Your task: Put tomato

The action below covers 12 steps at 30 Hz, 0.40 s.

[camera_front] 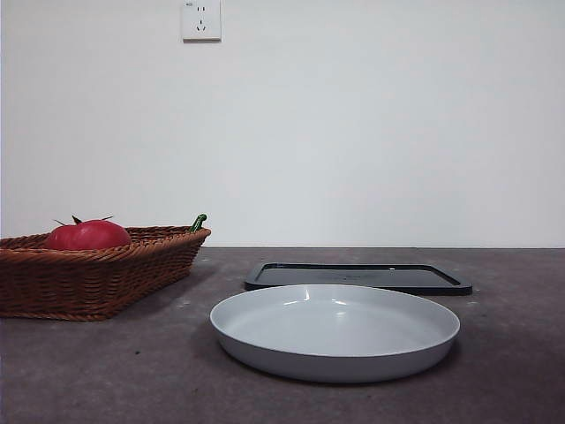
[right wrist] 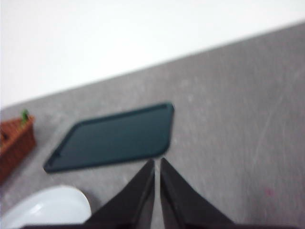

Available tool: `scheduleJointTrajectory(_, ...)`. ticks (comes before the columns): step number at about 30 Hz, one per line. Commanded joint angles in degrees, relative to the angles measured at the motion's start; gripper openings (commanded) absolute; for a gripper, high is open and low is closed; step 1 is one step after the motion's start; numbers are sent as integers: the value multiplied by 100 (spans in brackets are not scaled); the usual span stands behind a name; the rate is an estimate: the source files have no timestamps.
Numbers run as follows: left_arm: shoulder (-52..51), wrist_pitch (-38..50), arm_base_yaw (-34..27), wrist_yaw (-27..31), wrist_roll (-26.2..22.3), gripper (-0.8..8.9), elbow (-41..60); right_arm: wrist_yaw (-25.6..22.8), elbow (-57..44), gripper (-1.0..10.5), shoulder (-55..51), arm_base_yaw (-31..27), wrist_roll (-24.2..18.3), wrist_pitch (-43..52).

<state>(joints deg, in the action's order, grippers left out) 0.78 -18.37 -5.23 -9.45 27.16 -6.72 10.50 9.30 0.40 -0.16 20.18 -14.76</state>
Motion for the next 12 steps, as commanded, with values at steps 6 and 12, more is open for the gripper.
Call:
scheduleJointTrajectory(6,531,-328,-15,-378,-177,10,-1126,22,999,10,463,4,-155,-315)
scheduleJointTrajectory(12,1349,-896,-15,-999,-728,10,-2166,271,2094,10,1287,4,-643,-892)
